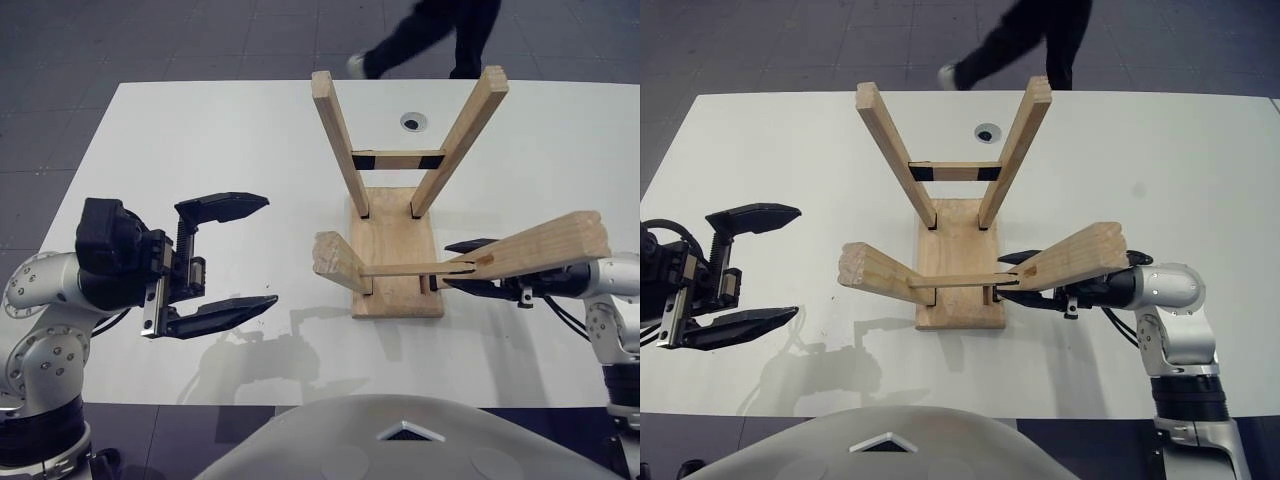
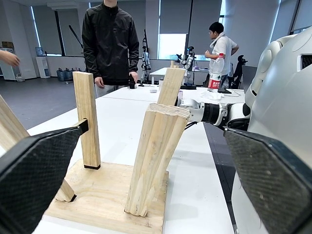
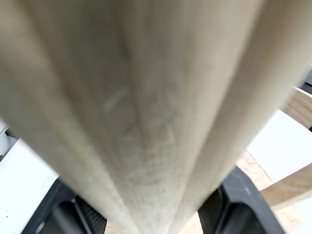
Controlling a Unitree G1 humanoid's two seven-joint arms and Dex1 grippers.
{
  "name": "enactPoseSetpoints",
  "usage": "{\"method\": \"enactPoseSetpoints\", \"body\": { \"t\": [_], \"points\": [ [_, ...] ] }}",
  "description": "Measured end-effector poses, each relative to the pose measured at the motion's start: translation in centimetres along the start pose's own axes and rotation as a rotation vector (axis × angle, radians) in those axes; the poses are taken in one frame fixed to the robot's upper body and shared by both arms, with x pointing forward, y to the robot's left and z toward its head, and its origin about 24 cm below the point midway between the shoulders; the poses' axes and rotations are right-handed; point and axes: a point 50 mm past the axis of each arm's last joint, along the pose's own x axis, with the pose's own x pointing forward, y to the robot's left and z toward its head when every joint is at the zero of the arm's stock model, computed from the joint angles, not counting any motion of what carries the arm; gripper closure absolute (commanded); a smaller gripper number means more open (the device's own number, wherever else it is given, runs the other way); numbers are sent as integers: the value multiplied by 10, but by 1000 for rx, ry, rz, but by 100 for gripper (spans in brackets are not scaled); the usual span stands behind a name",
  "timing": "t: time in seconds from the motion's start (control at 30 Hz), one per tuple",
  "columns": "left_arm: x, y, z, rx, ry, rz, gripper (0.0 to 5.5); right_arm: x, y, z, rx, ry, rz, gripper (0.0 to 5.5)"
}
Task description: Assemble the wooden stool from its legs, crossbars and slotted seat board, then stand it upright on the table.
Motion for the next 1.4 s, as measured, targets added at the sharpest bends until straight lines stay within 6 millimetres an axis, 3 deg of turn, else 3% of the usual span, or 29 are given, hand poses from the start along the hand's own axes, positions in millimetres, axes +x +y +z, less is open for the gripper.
{"method": "enactPoseSetpoints", "body": {
  "t": [0.43,1.4],
  "points": [
    [1,1,1,8,-2,-4,0,9,3,-5,-1,-43,1,342],
    [1,1,2,8,-7,-3,0,9,8,-5,2,-22,-7,342]
  ]
}}
